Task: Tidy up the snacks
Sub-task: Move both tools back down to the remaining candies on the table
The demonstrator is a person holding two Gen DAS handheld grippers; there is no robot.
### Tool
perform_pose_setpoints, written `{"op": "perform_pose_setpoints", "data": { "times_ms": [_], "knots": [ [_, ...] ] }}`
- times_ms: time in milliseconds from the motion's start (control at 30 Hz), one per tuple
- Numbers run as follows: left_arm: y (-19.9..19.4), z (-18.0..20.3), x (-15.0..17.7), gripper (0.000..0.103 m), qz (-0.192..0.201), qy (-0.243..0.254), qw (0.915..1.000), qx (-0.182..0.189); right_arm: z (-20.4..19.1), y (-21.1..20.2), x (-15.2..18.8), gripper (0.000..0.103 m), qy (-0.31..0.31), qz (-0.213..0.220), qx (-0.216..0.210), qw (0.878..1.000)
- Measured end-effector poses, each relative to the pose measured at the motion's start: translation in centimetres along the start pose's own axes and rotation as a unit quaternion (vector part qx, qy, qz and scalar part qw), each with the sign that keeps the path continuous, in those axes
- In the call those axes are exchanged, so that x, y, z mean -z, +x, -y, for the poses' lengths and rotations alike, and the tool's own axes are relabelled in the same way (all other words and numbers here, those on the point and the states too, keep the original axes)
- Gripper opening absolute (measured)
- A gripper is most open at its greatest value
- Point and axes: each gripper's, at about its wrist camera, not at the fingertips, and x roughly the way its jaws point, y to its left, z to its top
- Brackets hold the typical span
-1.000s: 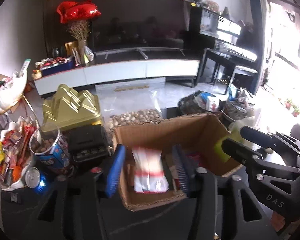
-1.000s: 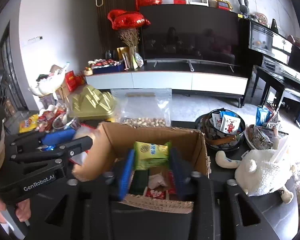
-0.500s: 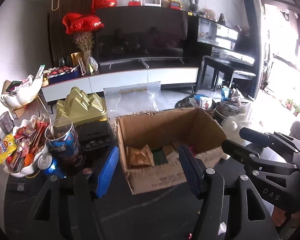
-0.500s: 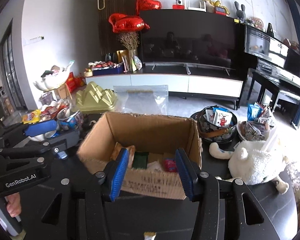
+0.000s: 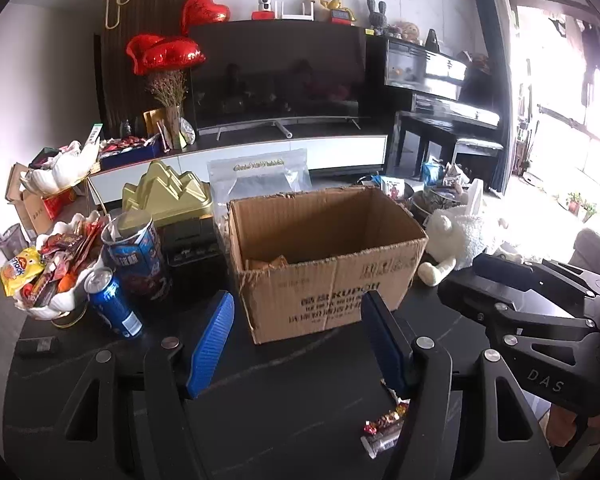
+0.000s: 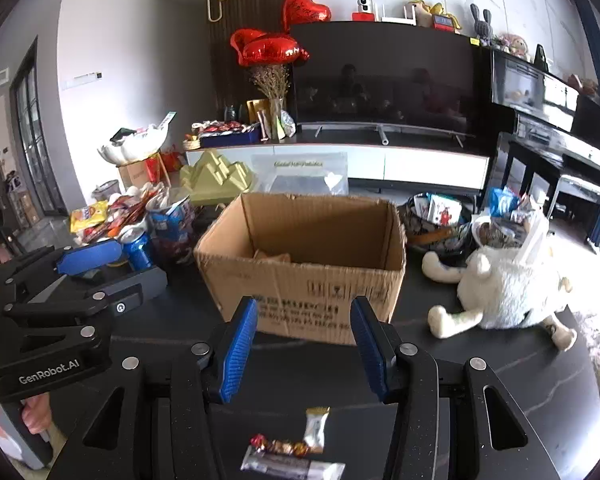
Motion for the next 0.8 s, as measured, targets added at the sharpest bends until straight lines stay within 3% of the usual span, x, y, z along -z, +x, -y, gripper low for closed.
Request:
{"op": "perform_pose_setpoints", "data": {
  "times_ms": [333,600,800],
  "knots": [
    [0.3,0.7,3.6,0.068,-0.006,-0.002,0.9999,-0.010,0.4,0.8,4.0,0.050,0.019,-0.014,-0.009,1.000],
    [2.9,1.3,6.4,0.067,-0.039,-0.004,0.9992,-0.014,1.3,3.4,6.5,0.050,0.022,-0.068,-0.012,0.997],
    [4.6,1.7,7.9,0.067,-0.054,0.004,0.9983,-0.024,2.4,6.7,8.5,0.050,0.049,-0.134,-0.029,0.989]
  ]
}}
